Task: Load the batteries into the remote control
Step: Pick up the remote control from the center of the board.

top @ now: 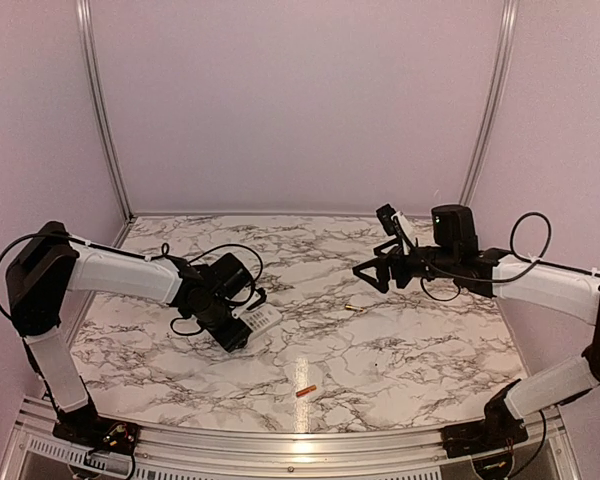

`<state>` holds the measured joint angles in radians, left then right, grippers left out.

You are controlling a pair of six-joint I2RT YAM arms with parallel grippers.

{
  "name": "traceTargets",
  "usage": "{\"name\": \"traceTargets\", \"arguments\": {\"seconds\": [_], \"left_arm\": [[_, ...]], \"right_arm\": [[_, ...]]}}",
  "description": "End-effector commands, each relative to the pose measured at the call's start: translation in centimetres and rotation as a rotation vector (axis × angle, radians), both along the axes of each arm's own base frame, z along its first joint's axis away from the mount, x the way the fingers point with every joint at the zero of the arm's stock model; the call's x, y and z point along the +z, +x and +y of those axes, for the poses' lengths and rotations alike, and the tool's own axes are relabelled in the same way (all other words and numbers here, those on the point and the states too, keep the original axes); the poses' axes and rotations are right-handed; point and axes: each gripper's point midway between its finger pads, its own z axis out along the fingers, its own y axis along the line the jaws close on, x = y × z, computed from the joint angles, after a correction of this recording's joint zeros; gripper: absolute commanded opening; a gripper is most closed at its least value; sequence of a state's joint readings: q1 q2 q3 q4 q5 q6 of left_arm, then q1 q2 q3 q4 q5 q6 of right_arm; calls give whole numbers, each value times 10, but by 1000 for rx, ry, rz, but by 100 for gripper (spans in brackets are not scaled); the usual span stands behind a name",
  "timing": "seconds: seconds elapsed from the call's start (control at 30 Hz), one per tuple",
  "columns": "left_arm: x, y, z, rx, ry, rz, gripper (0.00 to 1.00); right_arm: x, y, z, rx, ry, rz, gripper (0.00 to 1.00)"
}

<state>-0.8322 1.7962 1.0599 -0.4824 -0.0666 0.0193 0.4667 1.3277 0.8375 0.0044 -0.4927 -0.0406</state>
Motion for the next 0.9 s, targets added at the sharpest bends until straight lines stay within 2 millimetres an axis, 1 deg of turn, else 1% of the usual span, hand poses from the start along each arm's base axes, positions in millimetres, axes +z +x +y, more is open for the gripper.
{"name": "traceTargets", "arguments": {"seconds": [0.0,0.17,0.27,0.3,0.37,0.53,0.7,0.77,0.87], "left_arm": [[25,13,-14,-41,-65,-71,56],[32,5,-20,-72,-90,-4,43],[41,-5,-29,-89,-148,73,40],[45,-9,-33,-94,-174,99,39],[56,-16,-42,-107,-231,145,39],[93,-32,-60,-139,-358,236,39],[122,-46,-66,-126,-440,307,38],[133,-55,-70,-134,-486,346,38],[146,-65,-73,-146,-539,396,37]], "right_arm": [[22,-5,8,18,-40,-95,99],[26,-21,23,56,-100,-150,99],[28,-34,34,99,-145,-199,99],[28,-42,42,126,-159,-220,99],[28,-54,50,155,-192,-269,98],[26,-80,65,201,-298,-408,97],[23,-98,79,240,-390,-499,92],[22,-109,87,275,-415,-538,91],[12,-125,97,330,-479,-566,88]]}}
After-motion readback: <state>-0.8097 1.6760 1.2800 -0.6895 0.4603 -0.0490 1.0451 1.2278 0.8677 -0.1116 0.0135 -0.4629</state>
